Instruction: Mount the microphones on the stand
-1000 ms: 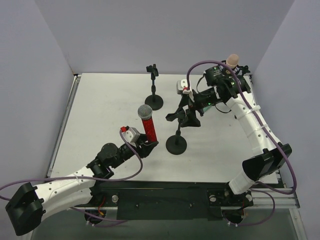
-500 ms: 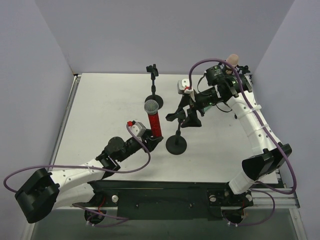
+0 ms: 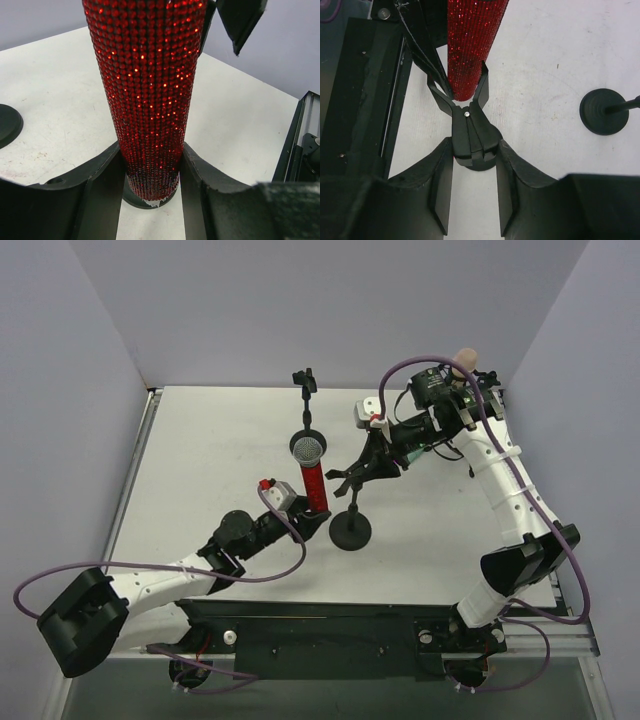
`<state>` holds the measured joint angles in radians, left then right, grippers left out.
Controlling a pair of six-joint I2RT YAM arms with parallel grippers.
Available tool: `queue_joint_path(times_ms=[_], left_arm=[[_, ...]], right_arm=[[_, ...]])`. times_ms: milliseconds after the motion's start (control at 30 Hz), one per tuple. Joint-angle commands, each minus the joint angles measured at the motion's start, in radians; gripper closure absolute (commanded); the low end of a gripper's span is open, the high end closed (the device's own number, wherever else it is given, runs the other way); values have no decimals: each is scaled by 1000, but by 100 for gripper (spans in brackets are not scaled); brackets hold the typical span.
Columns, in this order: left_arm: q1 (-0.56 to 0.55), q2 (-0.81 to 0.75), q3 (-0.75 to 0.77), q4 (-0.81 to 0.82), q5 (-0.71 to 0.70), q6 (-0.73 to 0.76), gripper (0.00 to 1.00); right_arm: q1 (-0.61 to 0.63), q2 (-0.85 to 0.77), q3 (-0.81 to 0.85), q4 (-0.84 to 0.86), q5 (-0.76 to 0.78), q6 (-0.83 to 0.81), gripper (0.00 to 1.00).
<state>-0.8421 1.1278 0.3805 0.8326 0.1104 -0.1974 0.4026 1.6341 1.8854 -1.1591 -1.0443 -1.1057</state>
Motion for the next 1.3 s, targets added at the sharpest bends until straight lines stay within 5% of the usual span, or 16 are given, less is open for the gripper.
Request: queue_joint_path(times_ms=[0,600,1267], left_arm=[[8,16,64,106,20,6,100],[-48,107,104,195,46,26,100],[-60,135,187,33,14,18,100]], right_arm=[[8,10,15,-90,-29,-11,83],[4,20,4,-85,-8,30,91],[1,10,-20,-85,-10,29,92]])
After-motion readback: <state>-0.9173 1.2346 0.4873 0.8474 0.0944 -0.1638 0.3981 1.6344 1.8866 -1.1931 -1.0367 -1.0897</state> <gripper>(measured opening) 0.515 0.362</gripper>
